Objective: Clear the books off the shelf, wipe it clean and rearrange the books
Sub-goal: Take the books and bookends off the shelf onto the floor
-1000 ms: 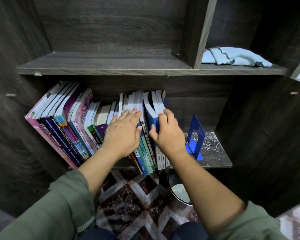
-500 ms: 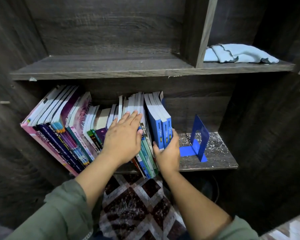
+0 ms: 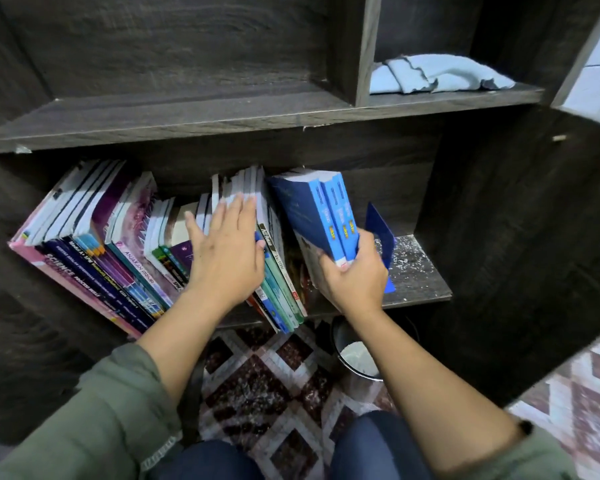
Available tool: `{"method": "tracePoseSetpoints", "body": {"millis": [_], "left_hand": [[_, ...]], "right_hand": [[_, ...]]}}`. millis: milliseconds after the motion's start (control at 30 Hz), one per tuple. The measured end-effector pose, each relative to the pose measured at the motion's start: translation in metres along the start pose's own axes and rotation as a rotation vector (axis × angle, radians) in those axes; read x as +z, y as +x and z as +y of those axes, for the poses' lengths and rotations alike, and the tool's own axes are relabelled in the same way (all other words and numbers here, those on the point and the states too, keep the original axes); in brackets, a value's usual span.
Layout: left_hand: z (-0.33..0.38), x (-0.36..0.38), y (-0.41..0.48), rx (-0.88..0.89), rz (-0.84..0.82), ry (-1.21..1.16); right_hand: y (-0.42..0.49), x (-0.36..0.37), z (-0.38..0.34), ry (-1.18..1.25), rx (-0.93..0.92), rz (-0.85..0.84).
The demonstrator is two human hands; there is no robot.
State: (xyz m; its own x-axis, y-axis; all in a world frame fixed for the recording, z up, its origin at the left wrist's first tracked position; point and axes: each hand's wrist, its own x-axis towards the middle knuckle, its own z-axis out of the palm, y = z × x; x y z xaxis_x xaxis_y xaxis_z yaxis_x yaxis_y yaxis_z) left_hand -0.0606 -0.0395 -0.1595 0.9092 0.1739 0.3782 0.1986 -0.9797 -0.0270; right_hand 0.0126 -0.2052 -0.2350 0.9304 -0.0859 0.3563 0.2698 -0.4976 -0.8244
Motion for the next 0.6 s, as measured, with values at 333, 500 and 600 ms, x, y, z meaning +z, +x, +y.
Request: {"method": "tracePoseSetpoints", "body": {"millis": [333,500,600], "left_hand": [[0.106,-0.055,0.01,0.955,0.246,0.333],[0.167,-0.063,-0.018,1.135,0.106,0.23],[0.209,-0.049,-0.045,1.205,0.08,0.133]], "right_hand": [[-0.058,-0.123,-0.009,-0.247,-0.156,-0.083],[-0.101,-0.19,0.014,-0.261,0.003,-0.154],[-0.127,-0.227,0.04,-0.44,0.095,-0.262]]}}
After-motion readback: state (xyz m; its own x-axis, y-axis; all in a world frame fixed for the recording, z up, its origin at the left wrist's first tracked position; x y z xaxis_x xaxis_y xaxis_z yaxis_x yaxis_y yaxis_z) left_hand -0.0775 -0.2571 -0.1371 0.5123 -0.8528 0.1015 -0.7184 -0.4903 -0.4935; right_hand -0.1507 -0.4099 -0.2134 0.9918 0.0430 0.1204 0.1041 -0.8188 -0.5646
